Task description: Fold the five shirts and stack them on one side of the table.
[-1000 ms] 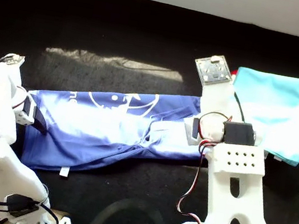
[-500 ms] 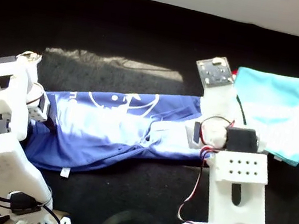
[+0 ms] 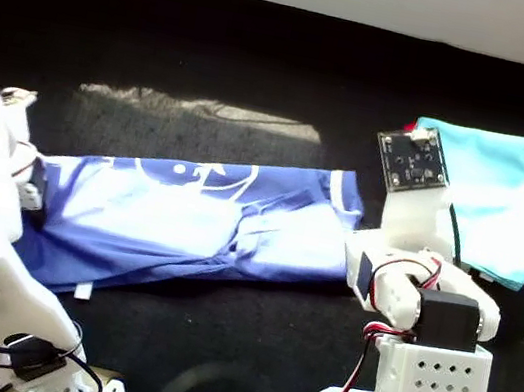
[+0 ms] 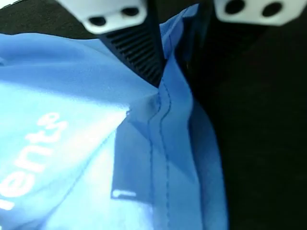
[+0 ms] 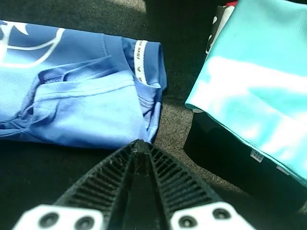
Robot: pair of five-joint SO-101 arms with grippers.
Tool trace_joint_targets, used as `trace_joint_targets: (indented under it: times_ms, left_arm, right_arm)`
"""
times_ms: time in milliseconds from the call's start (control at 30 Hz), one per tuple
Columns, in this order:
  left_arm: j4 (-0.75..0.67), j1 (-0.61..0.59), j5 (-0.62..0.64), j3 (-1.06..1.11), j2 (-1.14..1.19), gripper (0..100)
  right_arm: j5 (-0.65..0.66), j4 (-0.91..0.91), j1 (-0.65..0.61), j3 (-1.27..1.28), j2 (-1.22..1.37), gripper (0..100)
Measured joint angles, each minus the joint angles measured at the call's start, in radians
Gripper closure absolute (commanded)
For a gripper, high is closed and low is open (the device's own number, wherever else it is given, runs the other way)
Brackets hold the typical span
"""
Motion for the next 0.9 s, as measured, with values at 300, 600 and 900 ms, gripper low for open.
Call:
trace_joint_targets:
  times_ms: [300,600,900]
  left_arm:
    - [0.219,-0.23,-0.129,-0.308,0.002,99]
    - [0.37,-0.123,-0.12,-0.339,0.002,99]
    - [0.377,0.245,0.015,-0.169,-0.256,99]
  right_arm:
    - [0.0,-0.072,0.072,0.222,-0.061,99.1]
    - [0.0,-0.322,0.074,0.678,-0.219,99.1]
    - [0.0,-0.534,0.08,1.06,-0.462,99.1]
